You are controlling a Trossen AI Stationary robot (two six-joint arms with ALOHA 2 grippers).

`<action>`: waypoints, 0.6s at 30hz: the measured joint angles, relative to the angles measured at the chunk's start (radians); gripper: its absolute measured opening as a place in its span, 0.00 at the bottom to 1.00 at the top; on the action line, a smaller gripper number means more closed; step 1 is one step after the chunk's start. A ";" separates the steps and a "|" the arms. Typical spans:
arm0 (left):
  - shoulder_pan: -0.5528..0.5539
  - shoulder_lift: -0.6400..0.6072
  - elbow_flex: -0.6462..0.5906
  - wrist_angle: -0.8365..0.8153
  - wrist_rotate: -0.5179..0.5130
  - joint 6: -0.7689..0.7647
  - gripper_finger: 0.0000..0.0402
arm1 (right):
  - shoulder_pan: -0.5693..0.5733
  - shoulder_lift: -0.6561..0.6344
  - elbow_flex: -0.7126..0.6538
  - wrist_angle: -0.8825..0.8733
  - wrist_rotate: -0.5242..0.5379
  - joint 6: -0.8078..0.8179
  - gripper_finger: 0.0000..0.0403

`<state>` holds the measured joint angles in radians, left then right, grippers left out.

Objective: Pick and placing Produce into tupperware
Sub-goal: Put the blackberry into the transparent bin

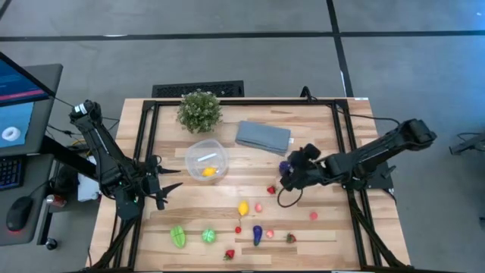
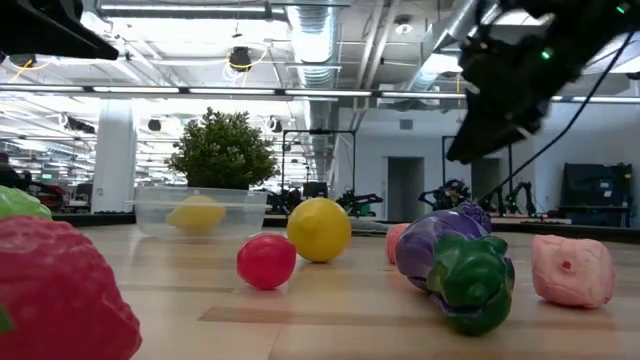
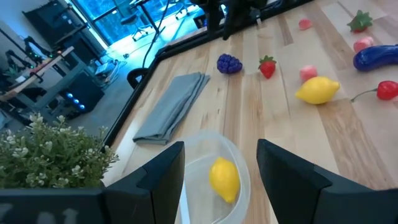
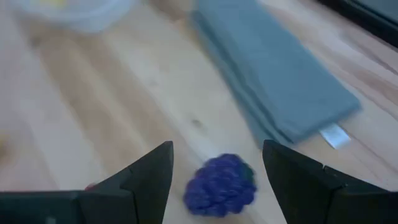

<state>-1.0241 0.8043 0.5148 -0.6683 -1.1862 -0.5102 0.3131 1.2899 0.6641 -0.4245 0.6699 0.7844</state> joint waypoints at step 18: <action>0.000 0.000 0.000 0.001 -0.005 -0.006 0.48 | -0.134 -0.023 -0.027 -0.106 -0.185 0.245 0.67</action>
<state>-1.0241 0.8043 0.5145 -0.6678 -1.1911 -0.5163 0.1795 1.2667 0.6369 -0.5305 0.4850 1.0295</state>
